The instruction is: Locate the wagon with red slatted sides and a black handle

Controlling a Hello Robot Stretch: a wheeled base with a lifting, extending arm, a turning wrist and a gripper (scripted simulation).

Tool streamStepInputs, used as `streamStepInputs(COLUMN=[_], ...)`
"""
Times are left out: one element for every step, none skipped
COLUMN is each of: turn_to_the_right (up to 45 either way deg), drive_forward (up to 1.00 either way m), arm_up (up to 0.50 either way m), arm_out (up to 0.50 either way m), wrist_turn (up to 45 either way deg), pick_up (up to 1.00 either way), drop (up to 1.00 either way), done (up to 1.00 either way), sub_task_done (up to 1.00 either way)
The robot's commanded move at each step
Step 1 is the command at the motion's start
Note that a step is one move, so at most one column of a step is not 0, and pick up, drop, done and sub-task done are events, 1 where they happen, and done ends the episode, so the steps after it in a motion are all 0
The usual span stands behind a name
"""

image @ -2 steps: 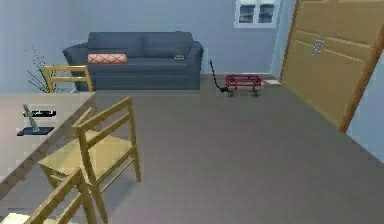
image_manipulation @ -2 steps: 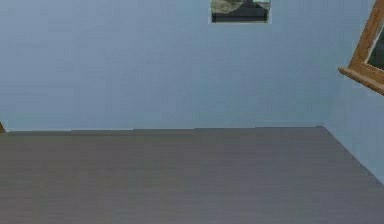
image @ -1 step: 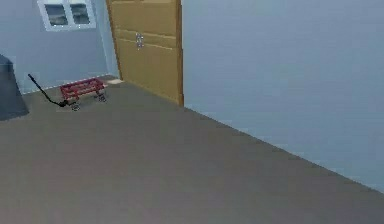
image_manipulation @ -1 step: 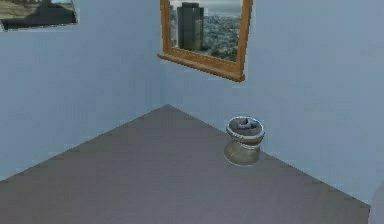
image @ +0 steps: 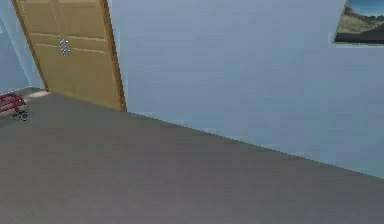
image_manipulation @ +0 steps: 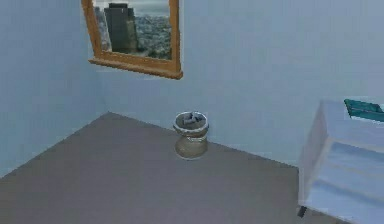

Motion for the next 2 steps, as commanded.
streamStepInputs(turn_to_the_right=[0.0,-45.0], drive_forward=[0.05,0.0], arm_up=[0.0,0.0], arm_out=[0.0,0.0], wrist_turn=[0.0,0.0], pick_up=[0.0,0.0], drop=[0.0,0.0], done=[0.0,0.0], sub_task_done=[0.0,0.0])
